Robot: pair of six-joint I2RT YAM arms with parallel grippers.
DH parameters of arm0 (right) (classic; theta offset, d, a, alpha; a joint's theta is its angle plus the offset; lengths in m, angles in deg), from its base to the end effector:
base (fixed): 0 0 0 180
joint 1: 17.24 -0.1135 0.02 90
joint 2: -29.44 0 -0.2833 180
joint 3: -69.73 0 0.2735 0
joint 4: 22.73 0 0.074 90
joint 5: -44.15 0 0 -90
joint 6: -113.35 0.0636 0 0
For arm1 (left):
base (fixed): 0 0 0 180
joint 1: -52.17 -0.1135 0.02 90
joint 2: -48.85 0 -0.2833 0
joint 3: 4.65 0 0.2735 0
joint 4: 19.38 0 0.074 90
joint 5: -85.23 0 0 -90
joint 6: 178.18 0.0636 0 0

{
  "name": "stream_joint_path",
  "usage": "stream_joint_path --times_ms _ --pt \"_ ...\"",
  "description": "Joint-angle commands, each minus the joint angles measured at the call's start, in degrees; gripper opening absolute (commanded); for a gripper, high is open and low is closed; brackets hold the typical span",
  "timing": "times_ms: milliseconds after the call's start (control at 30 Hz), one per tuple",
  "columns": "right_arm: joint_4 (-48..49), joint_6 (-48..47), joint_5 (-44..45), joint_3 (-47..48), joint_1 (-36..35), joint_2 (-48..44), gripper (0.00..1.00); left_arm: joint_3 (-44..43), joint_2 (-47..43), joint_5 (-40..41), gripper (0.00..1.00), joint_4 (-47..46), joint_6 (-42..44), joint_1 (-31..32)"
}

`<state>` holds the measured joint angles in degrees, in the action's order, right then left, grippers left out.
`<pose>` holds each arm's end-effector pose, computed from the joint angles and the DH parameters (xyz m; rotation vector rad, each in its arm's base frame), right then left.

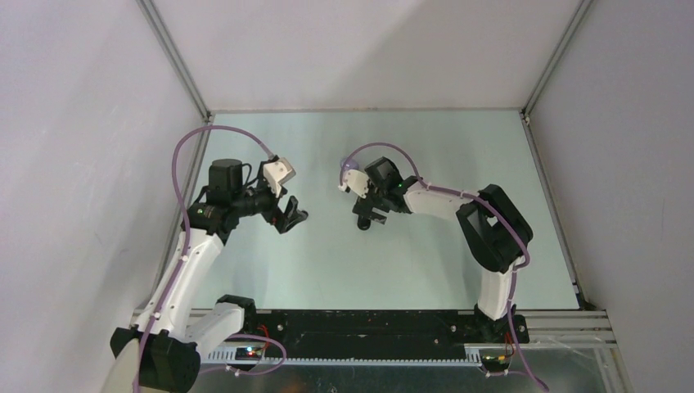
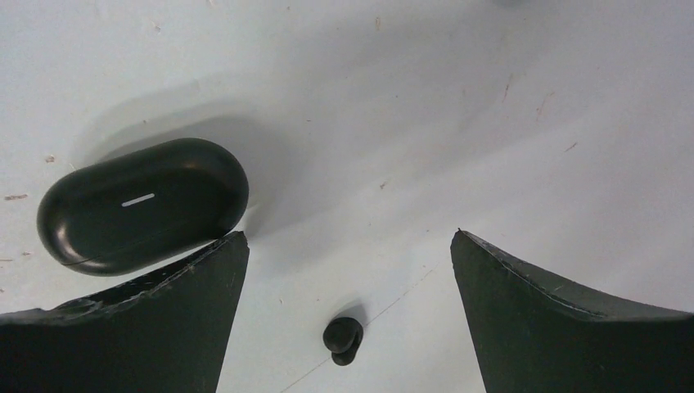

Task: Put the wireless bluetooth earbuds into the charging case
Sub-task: Pick up the charging case.

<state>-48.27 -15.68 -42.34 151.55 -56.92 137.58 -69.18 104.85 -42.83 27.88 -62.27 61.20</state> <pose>0.3398 0.2768 0.1533 -1.5490 1.9302 -0.0710 0.2199 -0.0746 0.3113 0.9663 1.9074 -0.5711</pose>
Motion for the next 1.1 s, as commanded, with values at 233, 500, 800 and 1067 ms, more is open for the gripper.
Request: stream_joint_path --times_ms 233,500,800,1067 --pt "-11.37 -2.07 -28.72 1.7 6.6 -8.81 0.99 0.24 0.49 -0.63 0.99 -2.38 -0.72 -0.1" --pt "-6.9 -3.24 -31.49 -0.95 4.14 -5.19 0.99 0.0 1.41 -0.9 0.99 -1.9 -0.75 -0.09" --pt "-6.31 -7.8 -24.69 -0.99 -0.88 -2.89 0.99 0.07 2.18 -0.76 0.99 -2.03 -0.63 -0.1" --pt "-4.41 -7.78 -19.82 -0.2 -1.45 0.28 1.0 0.17 2.14 -0.8 0.99 -2.07 -0.63 -0.15"
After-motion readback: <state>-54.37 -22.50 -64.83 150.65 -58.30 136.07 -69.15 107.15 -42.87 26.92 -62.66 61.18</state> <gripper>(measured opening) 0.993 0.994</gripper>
